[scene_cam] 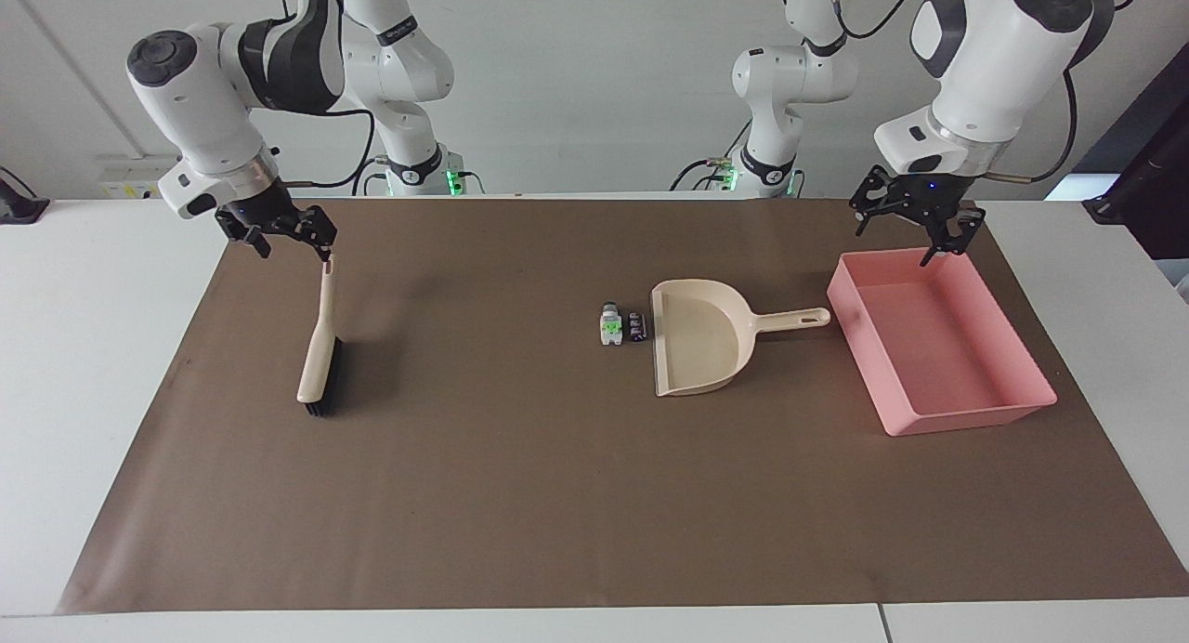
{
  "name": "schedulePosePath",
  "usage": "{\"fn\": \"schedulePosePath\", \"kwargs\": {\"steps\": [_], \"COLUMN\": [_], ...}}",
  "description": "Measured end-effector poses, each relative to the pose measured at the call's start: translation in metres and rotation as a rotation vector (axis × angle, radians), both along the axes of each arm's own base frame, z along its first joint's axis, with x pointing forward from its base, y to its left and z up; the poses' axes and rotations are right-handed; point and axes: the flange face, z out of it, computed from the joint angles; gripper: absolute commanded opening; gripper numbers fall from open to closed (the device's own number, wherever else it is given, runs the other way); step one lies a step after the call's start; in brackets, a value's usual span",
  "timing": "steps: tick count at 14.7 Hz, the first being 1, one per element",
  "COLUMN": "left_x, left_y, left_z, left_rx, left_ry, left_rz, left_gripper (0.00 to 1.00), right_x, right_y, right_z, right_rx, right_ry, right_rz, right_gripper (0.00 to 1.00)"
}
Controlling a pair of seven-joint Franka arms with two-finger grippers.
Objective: Clean e-waste and dump in bin
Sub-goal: 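Grasp the dustpan with the left gripper while the right gripper reaches the brush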
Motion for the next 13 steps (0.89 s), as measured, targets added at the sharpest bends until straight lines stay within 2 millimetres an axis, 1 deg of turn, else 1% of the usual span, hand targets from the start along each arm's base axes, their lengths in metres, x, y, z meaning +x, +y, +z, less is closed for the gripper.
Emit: {"fn": "schedulePosePath", "kwargs": {"steps": [2,4,6,8,9,11,13], "left_x": [-0.003,-0.008,-0.011,-0.010,-0.011,-0.013,-0.015], "left_y": [-0.011,-0.020,-0.026,-0.034,-0.040,-0.055,-0.062], "left_z": [-0.022,-0.041,-0.055,-0.072,-0.083,-0.109,-0.138], "left_rx": [0.001,0.003,0.001,-0.002,-0.003,-0.002,0.000], "left_ry": [0.024,0.054,0.070,0.075,0.085,0.072,0.052], "left_rz": [-0.145,-0.219,-0.325,-0.438,-0.475,-0.517,-0.534], "left_gripper": [0.98,0.97,0.94,0.92,0.92,0.94,0.94], "right_x": [-0.006,-0.009,-0.014,-0.019,-0.020,-0.023,-0.025], "right_y": [-0.007,-0.010,-0.009,-0.009,-0.010,-0.013,-0.015], "right_z": [-0.033,-0.064,-0.092,-0.107,-0.110,-0.113,-0.118], "right_rx": [0.002,0.003,0.004,0.007,0.008,0.015,0.024], "right_ry": [0.002,-0.001,0.003,0.016,0.017,0.019,0.009], "right_rz": [0.011,0.024,0.037,0.038,0.037,0.033,0.039], "right_gripper": [1.00,1.00,1.00,1.00,0.99,0.99,0.97]}}
